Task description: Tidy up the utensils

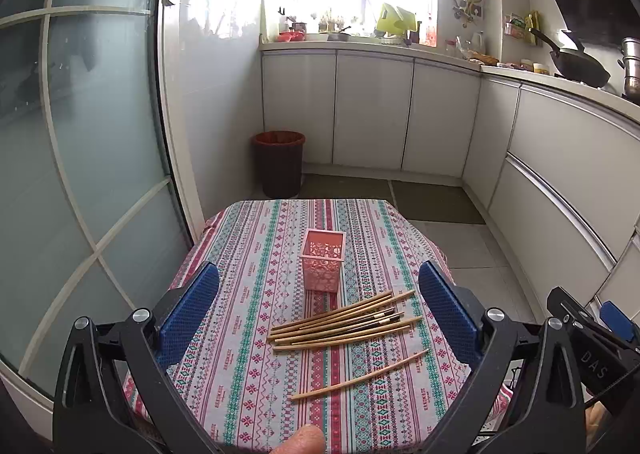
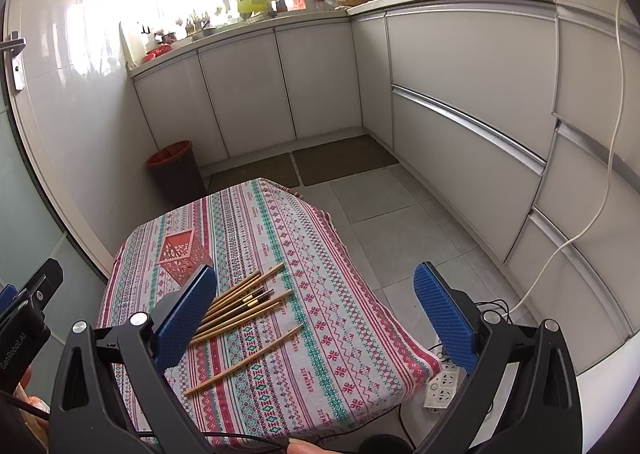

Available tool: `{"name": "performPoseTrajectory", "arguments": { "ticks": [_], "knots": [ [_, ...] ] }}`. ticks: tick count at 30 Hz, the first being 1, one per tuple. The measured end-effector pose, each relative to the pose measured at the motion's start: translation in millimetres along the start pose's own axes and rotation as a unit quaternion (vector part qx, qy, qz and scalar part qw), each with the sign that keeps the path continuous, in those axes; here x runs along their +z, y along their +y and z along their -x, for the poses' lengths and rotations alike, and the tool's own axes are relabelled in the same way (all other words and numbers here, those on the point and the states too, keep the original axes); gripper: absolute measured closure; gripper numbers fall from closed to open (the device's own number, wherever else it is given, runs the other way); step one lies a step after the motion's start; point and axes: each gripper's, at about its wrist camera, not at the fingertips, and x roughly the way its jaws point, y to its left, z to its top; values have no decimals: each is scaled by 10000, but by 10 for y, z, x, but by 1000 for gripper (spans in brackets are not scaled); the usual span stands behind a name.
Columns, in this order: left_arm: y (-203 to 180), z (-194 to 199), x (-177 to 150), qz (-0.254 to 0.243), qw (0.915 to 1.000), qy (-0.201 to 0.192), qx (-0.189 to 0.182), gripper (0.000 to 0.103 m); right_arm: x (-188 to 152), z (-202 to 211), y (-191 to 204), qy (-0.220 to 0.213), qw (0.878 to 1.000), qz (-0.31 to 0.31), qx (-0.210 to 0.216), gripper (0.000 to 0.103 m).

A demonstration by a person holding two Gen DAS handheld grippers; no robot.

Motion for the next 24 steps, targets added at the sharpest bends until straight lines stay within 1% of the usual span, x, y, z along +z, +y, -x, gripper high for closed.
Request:
{"name": "performPoseTrajectory", "arguments": {
  "ticks": [18,22,24],
  "knots": [
    [-6,0,-2,-36,10000,27,21,7,-18,-44,26,93,10000,32,8,7],
    [-2,-45,-7,-36,10000,73,23,7,-8,-63,14,145,9999,18,4,7],
    [2,-99,-11,-49,9999,162,6,7,0,-72,2,167,9999,-16,16,7]
  ]
}}
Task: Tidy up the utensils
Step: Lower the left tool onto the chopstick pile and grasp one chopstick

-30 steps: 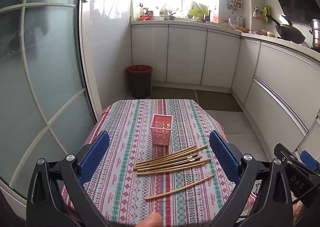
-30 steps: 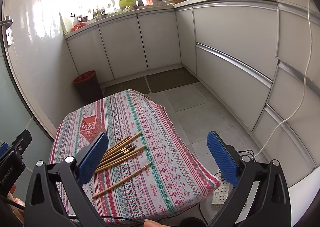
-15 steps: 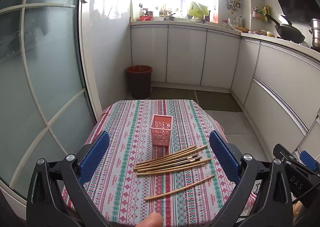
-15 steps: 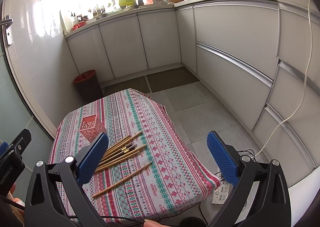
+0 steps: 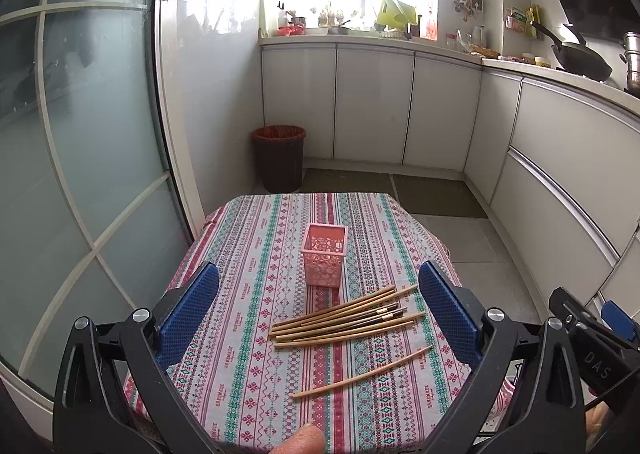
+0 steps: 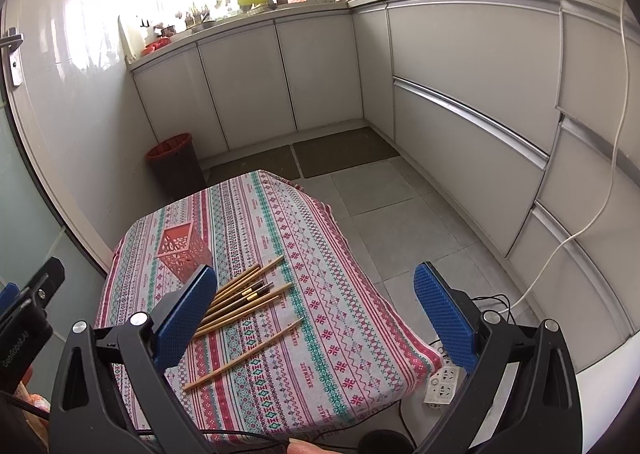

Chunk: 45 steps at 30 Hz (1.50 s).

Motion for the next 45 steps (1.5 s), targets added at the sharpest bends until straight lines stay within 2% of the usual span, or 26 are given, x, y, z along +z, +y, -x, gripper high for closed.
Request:
{"name": "performPoseTrajectory", "arguments": {
  "ticks": [2,5,7,8,10,11,12,14,15,18,20,21,23,24,26,27,28,30,33,35,37,38,42,43,45],
  "knots": [
    [-28,-134,-12,-103,9997,226,-28,7,10,-9,-38,11,10000,-90,16,7],
    [-129,-471,-83,-451,9945,891,-308,7,37,-34,-156,50,9993,-359,76,7],
    [-222,-749,-175,-639,9832,1505,-810,7,56,-65,-272,126,9976,-627,257,7],
    [-296,-910,-241,-747,9736,1851,-1107,7,64,-88,-341,194,9958,-792,417,7],
    [-463,-1141,-365,-1029,9571,2305,-1421,7,73,-132,-471,313,9909,-1109,693,7],
    [-576,-1267,-450,-1210,9459,2569,-1570,7,79,-152,-535,369,9878,-1253,843,7],
    [-691,-1421,-556,-1344,9293,2925,-1812,7,84,-178,-595,435,9850,-1377,945,7],
    [-914,-1706,-781,-1554,8893,3633,-2302,7,82,-227,-675,529,9818,-1552,956,7],
    [-1027,-1830,-903,-1794,8742,3899,-2271,7,78,-268,-717,603,9802,-1633,945,7],
    [-1326,-2066,-1151,-2628,8560,4031,-1890,7,50,-381,-768,818,9765,-1750,959,7],
    [-1441,-2189,-1203,-2819,8452,4136,-1873,7,42,-492,-822,985,9728,-1853,978,7],
    [-1502,-2250,-1218,-2890,8414,4151,-1905,7,27,-553,-841,1074,9701,-1907,1045,7],
    [-1580,-2349,-1245,-3015,8403,4106,-1855,12,5,-674,-893,1313,9631,-2041,1164,7],
    [-1607,-2402,-1273,-3058,8379,4132,-1835,16,-24,-759,-936,1481,9580,-2165,1162,7],
    [-1662,-2532,-1364,-3116,8267,4293,-1873,48,-110,-902,-1016,1777,9438,-2495,1236,7],
    [-1665,-2606,-1410,-3157,8215,4381,-1832,54,-158,-995,-1058,1996,9333,-2682,1311,7],
    [-1660,-2680,-1430,-3196,8199,4409,-1766,65,-196,-1070,-1092,2163,9237,-2842,1387,7],
    [-1625,-2710,-1462,-3155,8220,4384,-1806,68,-251,-1169,-1119,2355,9148,-2967,1402,7],
    [-1508,-2705,-1453,-3058,8296,4255,-1930,88,-303,-1262,-1060,2518,9159,-2867,1242,7],
    [-1386,-2665,-1453,-3000,8380,4102,-1986,94,-346,-1346,-1016,2670,9119,-2875,1205,7],
    [-1184,-2595,-1406,-2898,8462,3972,-2055,97,-391,-1471,-982,2853,9062,-2913,1118,7],
    [-1086,-2552,-1373,-2751,8531,3904,-2102,97,-410,-1531,-966,2905,9058,-2905,1036,7],
    [-501,-2121,-1026,-2279,8759,3522,-2385,98,-398,-1705,-806,2955,9160,-2625,681,9],
    [-372,-2048,-897,-2139,8826,3394,-2452,98,-402,-1778,-730,3033,9152,-2568,662,10],
    [-84,-1785,-679,-1815,8956,3087,-2641,98,-462,-1967,-565,3348,9024,-2601,766,25]
  ]
}}
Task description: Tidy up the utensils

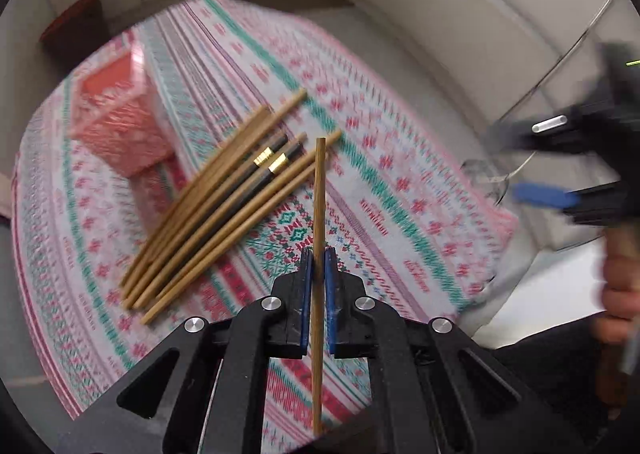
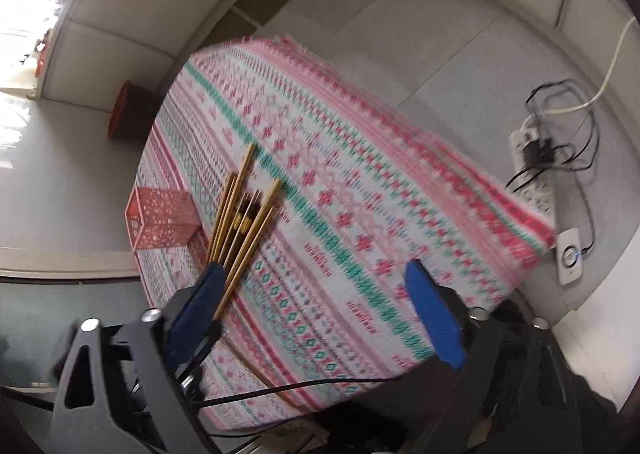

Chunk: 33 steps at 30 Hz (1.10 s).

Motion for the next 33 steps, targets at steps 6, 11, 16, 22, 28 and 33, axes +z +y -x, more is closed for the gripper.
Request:
{"name": "performPoseTrajectory", "arguments": {
  "ticks": [6,11,16,22,28,33],
  "knots": [
    [-93,803,-61,222,9918,-1244,-163,97,32,-594,282,567,9979,-293,-135,57],
    [-41,1226,-101,293,9824,-1833,-199,98,18,-954,472,733,9956,-504,-302,66],
    [69,1494,-95,398,9748,-2188,-150,98,84,-1096,619,603,9955,-488,-552,70],
    [167,1757,-185,469,9666,-2513,-168,97,153,-1276,676,531,9926,-519,-965,73],
    [291,1877,-286,602,9617,-2671,-139,97,161,-1436,785,477,9911,-460,-1157,73],
    [388,1950,-354,740,9595,-2715,-117,97,210,-1541,947,367,9903,-377,-1282,73]
  ]
}}
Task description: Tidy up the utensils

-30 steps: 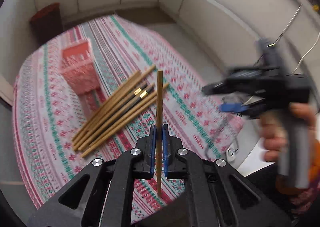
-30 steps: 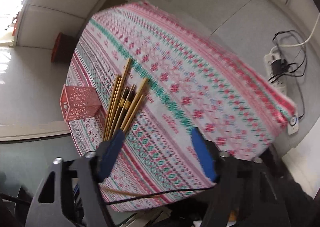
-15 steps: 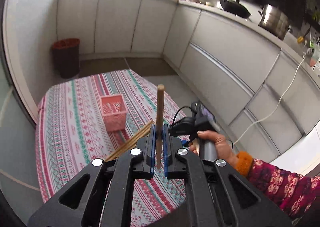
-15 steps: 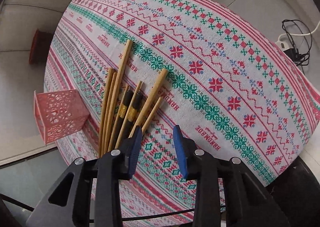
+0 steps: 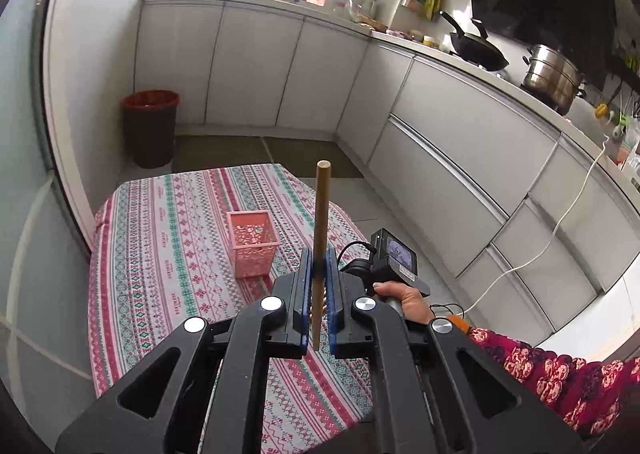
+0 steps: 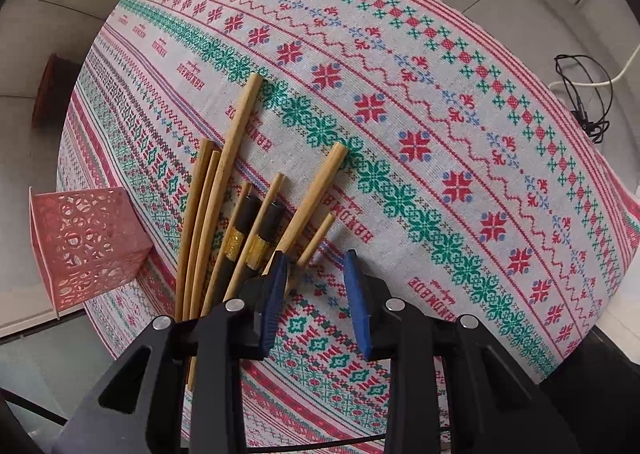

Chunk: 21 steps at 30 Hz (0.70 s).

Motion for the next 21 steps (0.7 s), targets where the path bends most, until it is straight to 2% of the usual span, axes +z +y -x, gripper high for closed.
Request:
{"name": "performPoseTrajectory", "arguments": {
  "ticks": [4,5,9,13,16,20,21],
  "knots": [
    [4,48,-5,25,10000,-37,15,97,18,-52,195,-60,9996,128,-249,75],
    [1,69,-5,24,10000,-58,18,97,3,-94,245,-32,9991,195,-365,88],
    [30,136,7,78,9999,-132,75,97,-194,-154,392,-325,9973,493,-447,97],
    [107,201,1,198,9994,-209,183,97,-186,-151,285,-283,9985,462,81,97],
    [148,245,4,291,9989,-286,249,97,-237,-50,244,-388,9956,748,400,98],
    [154,266,23,361,9980,-391,351,97,-490,355,285,-798,9847,1389,684,98],
    [147,262,29,378,9977,-416,385,97,-597,545,320,-1018,9779,1662,761,98]
  ]
}}
